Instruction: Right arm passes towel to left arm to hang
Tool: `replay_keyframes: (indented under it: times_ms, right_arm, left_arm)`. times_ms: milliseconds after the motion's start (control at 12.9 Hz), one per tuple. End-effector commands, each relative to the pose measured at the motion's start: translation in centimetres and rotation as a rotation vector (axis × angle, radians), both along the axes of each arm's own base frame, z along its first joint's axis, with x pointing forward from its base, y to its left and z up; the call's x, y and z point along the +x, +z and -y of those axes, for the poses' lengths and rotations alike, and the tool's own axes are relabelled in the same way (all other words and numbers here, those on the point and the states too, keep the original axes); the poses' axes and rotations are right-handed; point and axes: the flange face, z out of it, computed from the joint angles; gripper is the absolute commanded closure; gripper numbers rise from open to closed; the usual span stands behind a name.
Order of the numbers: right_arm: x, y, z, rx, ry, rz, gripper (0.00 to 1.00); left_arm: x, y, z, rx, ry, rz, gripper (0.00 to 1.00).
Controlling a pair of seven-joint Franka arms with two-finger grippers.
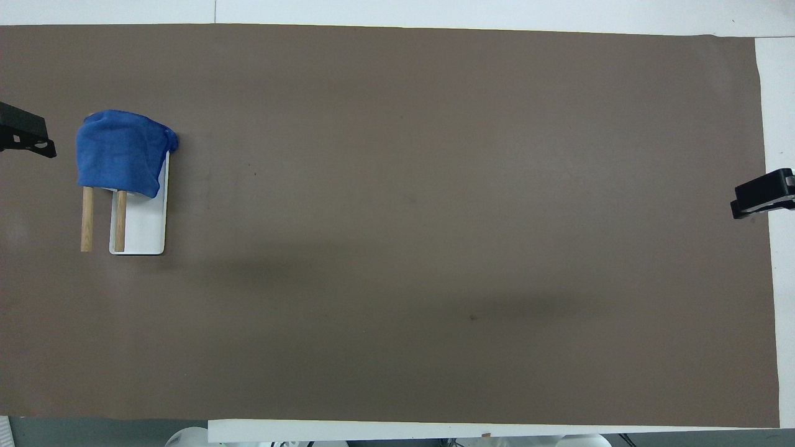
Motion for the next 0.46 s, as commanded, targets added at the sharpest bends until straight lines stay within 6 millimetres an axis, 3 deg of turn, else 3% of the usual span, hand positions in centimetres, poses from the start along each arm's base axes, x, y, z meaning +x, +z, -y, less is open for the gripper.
replay_keyframes:
  times_ms: [0,387]
  right_arm:
    - [-0.53,0.06,0.13,0.038,0.007,0.033,0.00]
    - [0.01,0.16,0.15,0.042,0.001,0.073,0.00]
  left_arm:
    - [0.70,-0.08,-0.75,-0.037,-0.195,-0.058,0.00]
    - [0.79,0.12,-1.58,-0.074,-0.185,-0.042,0.00]
